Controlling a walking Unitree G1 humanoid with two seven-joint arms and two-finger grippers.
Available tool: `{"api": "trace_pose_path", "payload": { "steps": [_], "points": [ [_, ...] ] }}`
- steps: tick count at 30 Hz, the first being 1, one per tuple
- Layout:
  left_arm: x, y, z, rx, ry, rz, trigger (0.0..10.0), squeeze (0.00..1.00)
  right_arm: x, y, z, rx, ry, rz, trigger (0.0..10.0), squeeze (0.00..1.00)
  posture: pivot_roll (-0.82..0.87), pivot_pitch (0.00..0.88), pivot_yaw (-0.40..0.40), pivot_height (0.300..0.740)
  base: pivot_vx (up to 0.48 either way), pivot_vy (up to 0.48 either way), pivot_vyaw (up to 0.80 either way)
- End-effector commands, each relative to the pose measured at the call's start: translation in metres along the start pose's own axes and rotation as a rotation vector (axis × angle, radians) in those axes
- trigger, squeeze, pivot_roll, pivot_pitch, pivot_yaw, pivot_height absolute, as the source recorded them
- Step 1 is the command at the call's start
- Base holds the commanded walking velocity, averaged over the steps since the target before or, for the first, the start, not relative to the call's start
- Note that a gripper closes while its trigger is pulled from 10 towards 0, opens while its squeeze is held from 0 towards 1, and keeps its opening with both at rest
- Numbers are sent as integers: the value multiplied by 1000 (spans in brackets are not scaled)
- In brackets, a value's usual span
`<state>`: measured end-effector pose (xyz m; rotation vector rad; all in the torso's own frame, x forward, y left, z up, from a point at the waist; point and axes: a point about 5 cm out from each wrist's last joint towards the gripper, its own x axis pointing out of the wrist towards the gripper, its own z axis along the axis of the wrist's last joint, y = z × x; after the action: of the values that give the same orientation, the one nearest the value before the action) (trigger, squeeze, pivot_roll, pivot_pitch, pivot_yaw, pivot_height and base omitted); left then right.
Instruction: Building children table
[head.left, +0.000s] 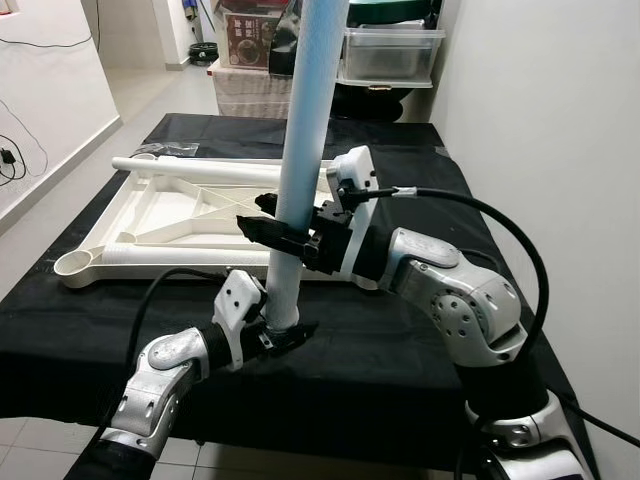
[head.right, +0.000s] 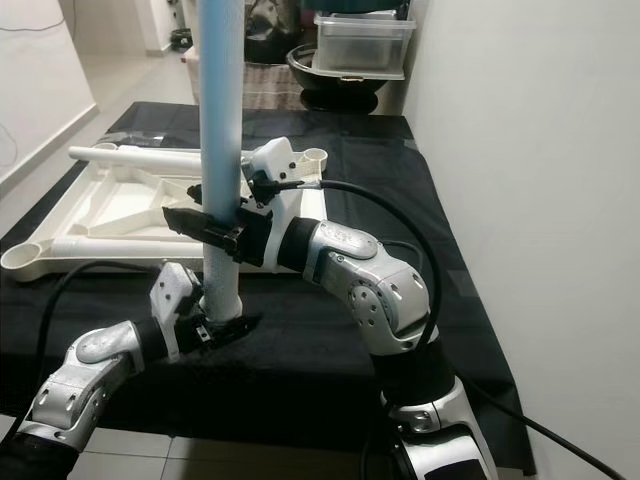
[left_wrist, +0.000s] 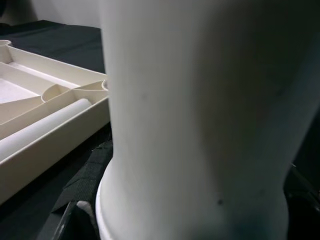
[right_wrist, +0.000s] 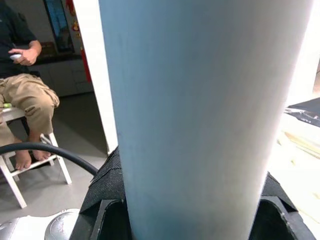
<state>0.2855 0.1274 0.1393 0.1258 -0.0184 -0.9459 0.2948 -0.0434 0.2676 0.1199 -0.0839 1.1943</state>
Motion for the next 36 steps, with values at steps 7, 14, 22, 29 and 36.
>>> {"api": "trace_pose_path", "payload": {
  "steps": [7,14,22,29,36],
  "points": [
    [1,-2,0,31,28,-21,0,0,5,9,-2,15,-1,56,0,0,-5,0,-33,740,0,0,0],
    [-4,-5,-3,46,53,-23,10000,0,3,0,8,56,-88,18,10000,1000,-1,0,-37,740,0,0,0],
    [-9,-15,14,16,-2,-149,10000,0,-19,11,17,169,-212,347,10000,0,8,0,-46,740,0,0,0],
    [-16,-32,25,-18,-16,-312,10000,0,-29,23,-1,204,-169,510,10000,0,20,0,-56,740,0,0,0],
    [-21,-43,21,-36,30,-400,10000,0,-23,15,-8,183,-155,456,0,0,18,0,-54,740,0,0,0]
  ]
}}
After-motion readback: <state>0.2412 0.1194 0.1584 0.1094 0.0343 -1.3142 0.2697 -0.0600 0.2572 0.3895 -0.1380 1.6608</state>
